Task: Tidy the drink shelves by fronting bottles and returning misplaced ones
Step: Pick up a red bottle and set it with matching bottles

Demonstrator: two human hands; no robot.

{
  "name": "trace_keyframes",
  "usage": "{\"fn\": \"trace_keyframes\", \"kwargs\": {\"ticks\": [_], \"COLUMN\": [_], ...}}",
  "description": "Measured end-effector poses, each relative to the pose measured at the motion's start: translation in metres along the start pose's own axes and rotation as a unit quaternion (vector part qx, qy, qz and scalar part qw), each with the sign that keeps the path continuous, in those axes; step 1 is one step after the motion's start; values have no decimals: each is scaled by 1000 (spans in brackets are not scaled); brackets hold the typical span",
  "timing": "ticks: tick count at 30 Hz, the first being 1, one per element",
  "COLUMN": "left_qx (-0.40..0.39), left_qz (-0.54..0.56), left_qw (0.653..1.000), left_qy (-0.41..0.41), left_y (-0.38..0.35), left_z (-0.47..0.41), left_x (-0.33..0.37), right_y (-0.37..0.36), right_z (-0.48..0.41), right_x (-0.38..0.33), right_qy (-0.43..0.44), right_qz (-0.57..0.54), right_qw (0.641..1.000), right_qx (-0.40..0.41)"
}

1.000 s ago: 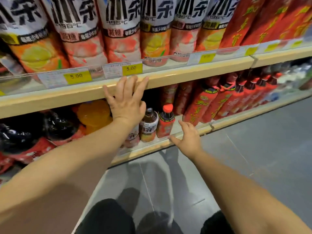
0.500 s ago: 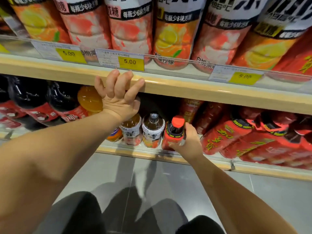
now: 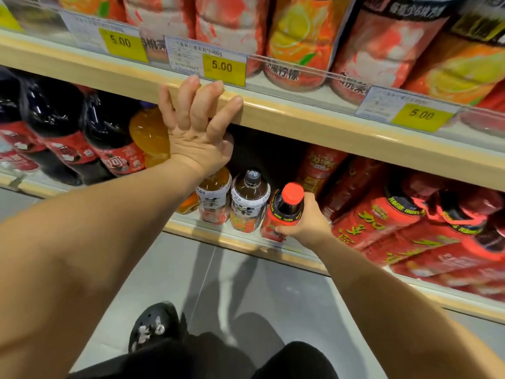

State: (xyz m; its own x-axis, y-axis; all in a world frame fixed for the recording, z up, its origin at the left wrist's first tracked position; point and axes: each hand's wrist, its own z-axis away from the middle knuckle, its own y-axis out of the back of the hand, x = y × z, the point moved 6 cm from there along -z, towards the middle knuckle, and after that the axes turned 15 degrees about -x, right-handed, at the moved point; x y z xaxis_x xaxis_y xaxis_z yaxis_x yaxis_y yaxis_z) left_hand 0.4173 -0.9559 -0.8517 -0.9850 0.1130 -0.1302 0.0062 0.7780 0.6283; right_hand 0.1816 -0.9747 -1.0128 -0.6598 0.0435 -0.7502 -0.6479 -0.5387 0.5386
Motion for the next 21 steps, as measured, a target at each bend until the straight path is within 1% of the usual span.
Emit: {"fn": "trace_keyframes", "kwargs": {"ticks": [2, 4, 8, 11, 14, 17, 20, 21], "left_qx": [-6, -29, -95, -156, -274, -383, -453, -477], "left_qz": [8, 25, 26, 40, 47, 35, 60, 90], "left_qw": [1000, 999, 995, 987, 959, 921, 887, 871], "left_qy": [12, 23, 11, 22, 50, 61, 66, 76], "left_y": [3, 4, 17, 30, 41, 55, 72, 76], "left_z": [-2, -2, 1, -1, -3, -3, -7, -6], "left_x": [3, 4, 4, 10, 17, 19, 28, 35], "right_y": [-1, -5, -7, 15, 34, 45, 61, 67], "right_z": [8, 13, 36, 63, 93, 126, 159, 168], "right_x": [-7, -12, -30, -56, -78, -95, -112, -118], "right_qy": [21, 26, 36, 49, 68, 79, 81, 83], "right_qz": [8, 46, 106, 93, 97, 103, 92, 89], "right_qw": [1000, 998, 990, 989, 987, 982, 975, 971], "right_qx": [17, 31, 81, 108, 113, 135, 184, 206]}}
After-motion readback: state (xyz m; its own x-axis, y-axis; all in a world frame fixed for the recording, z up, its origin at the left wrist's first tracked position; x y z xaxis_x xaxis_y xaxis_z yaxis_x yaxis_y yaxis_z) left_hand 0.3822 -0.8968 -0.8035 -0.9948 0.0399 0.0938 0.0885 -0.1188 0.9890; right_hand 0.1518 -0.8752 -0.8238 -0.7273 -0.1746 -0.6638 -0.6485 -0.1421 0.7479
